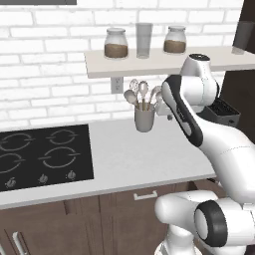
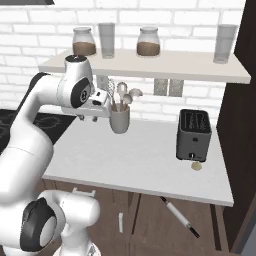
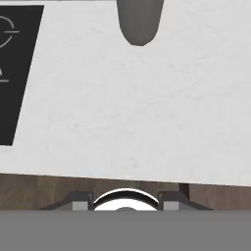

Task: Pick the rolling pin from the drawer and place it on the counter.

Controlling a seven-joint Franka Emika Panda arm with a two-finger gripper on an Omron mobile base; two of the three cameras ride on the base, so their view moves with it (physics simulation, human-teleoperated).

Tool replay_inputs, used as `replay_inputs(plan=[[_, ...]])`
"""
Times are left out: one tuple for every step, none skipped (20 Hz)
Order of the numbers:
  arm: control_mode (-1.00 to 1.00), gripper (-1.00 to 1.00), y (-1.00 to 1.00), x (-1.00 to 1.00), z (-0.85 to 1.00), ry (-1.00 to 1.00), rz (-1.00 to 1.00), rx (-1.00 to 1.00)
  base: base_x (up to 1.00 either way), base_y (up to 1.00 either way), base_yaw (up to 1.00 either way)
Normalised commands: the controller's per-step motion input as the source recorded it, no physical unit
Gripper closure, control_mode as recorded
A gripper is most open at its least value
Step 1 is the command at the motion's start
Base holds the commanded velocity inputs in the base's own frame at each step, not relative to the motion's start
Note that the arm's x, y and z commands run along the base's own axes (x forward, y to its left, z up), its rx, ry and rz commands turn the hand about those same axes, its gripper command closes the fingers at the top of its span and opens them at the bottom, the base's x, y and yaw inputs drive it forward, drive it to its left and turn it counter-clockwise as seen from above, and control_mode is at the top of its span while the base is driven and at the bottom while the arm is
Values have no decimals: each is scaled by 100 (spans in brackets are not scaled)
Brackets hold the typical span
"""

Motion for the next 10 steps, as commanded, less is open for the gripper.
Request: replay_inputs(plan=[[-100, -100, 0, -8, 0, 0, 0, 0, 0, 0, 0], [-100, -100, -3, -24, 0, 0, 0, 0, 0, 0, 0], [-100, -100, -23, -30, 0, 0, 0, 0, 0, 0, 0], [-100, -100, -57, -38, -4, 0, 0, 0, 0, 0, 0], [-100, -100, -82, -39, -7, 0, -5, 0, 0, 0, 0], [-100, -100, -89, -32, -8, 0, -8, 0, 0, 0, 0], [-100, -100, -83, -32, -9, 5, -9, 0, 0, 0, 0], [-100, -100, -89, -36, -21, 5, -7, 0, 0, 0, 0], [-100, -100, -100, -34, -26, 3, -3, 0, 0, 0, 0], [-100, -100, -100, -26, -29, 2, -1, 0, 0, 0, 0]])
